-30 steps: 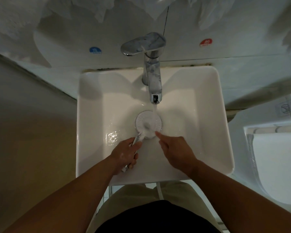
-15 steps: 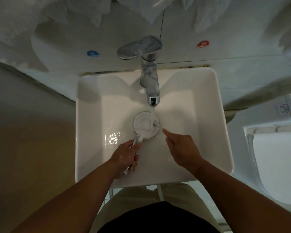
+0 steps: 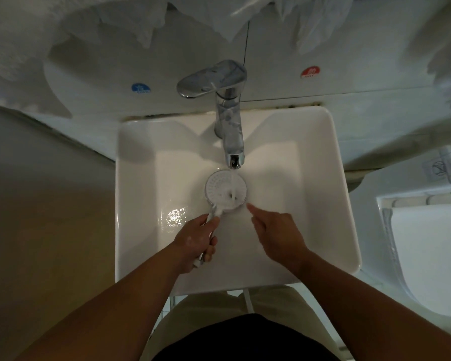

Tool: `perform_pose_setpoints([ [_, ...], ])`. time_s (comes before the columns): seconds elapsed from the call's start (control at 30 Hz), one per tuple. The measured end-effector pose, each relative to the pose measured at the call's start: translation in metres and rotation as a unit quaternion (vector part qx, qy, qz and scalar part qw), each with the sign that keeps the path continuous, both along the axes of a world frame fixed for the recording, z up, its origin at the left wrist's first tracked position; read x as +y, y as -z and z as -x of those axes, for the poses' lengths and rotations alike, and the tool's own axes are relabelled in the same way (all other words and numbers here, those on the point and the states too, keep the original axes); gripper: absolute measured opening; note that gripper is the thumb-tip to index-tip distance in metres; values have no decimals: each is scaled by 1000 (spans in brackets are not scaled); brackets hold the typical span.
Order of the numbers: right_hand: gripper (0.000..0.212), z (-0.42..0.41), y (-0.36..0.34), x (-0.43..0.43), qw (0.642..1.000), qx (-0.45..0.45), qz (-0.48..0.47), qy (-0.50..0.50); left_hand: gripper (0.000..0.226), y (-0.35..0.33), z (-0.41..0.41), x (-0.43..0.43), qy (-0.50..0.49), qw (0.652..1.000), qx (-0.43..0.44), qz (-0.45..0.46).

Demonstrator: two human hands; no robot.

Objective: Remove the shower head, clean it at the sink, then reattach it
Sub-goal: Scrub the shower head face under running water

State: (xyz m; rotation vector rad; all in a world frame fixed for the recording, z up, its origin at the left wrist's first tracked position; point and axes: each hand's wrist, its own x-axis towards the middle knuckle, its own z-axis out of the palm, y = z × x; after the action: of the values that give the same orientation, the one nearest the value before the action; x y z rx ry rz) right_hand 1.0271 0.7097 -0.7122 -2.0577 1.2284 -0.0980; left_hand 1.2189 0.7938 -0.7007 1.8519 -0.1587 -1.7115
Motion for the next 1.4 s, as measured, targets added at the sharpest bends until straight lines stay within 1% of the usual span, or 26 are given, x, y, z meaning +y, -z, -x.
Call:
perform_pose_setpoints([
  [0.03, 41, 0, 0, -1, 1000, 8, -2, 3, 25, -1, 1, -1, -6, 1000, 3, -3],
  [0.13, 43, -5, -7, 19, 997, 15, -35, -74, 28, -1, 1, -2, -15, 1000, 11, -6],
  [0.17, 44, -4, -7, 23, 996, 15, -35, -85, 28, -1, 1, -2, -14, 1000, 15, -7],
  [0.2, 43, -1, -5, 19, 998, 16, -21, -65, 28, -2, 1, -2, -15, 1000, 18, -7],
  [0.27, 42, 5, 2, -1, 1000, 19, 9, 15, 25, -3, 2, -4, -19, 1000, 23, -9],
  [0.33, 41, 6, 1, -6, 999, 15, 13, 36, 24, -5, 2, -5, -24, 999, 23, -11],
  [0.37, 41, 4, 0, -1, 1000, 14, 2, 17, 24, -5, 1, -4, -24, 999, 24, -11],
  [0.43, 43, -2, -8, 17, 998, 14, -27, -55, 25, -5, 0, -3, -22, 999, 25, -10],
  [0.47, 43, -2, -11, 23, 997, 13, -26, -76, 26, -6, -1, -3, -21, 999, 24, -11],
  [0.5, 42, -1, -10, 22, 998, 12, -19, -63, 26, -6, -1, -3, -23, 999, 24, -12],
  [0.57, 40, 3, -4, 9, 1000, 1, 5, 23, 28, -6, 0, -4, -27, 999, 25, -14],
  [0.6, 40, 4, -3, 6, 999, 0, 13, 50, 30, -5, 0, -5, -27, 999, 23, -16],
  [0.63, 40, 3, -3, 6, 998, 1, 14, 53, 32, -5, 0, -5, -26, 999, 20, -18],
  [0.7, 41, -1, -2, 18, 1000, -7, -2, 5, 36, -5, -1, -5, -21, 999, 19, -16],
  [0.77, 43, -1, -5, 28, 999, 3, -21, -45, 36, -5, -2, -4, -21, 999, 21, -13],
  [0.8, 42, 2, -3, 24, 999, 9, -18, -34, 36, -6, -1, -4, -21, 999, 22, -13],
  [0.9, 40, 6, 5, 3, 999, 16, 10, 46, 39, -5, -1, -4, -19, 1000, 19, -16],
  [0.97, 41, 2, 5, 6, 999, 18, 8, 27, 36, -4, -1, -3, -19, 1000, 17, -17],
  [1.07, 42, 2, 0, 18, 999, 21, -22, -38, 26, -4, -3, 2, -21, 999, 23, -15],
  [1.1, 42, 5, 0, 13, 999, 23, -20, -39, 24, -5, -3, 4, -19, 999, 23, -15],
  [1.2, 41, 5, 8, -7, 999, 30, 4, 19, 22, -4, -2, 4, -23, 999, 24, -14],
  [1.27, 41, -5, 8, -6, 999, 28, 18, 35, 23, -4, -1, 2, -28, 999, 27, -11],
  [1.33, 41, -12, 4, 6, 1000, 24, 10, 16, 23, -4, -1, 3, -24, 999, 29, -9],
  [1.4, 42, -8, -2, 15, 999, 32, -1, -29, 24, -4, -3, 6, -13, 1000, 23, -8],
])
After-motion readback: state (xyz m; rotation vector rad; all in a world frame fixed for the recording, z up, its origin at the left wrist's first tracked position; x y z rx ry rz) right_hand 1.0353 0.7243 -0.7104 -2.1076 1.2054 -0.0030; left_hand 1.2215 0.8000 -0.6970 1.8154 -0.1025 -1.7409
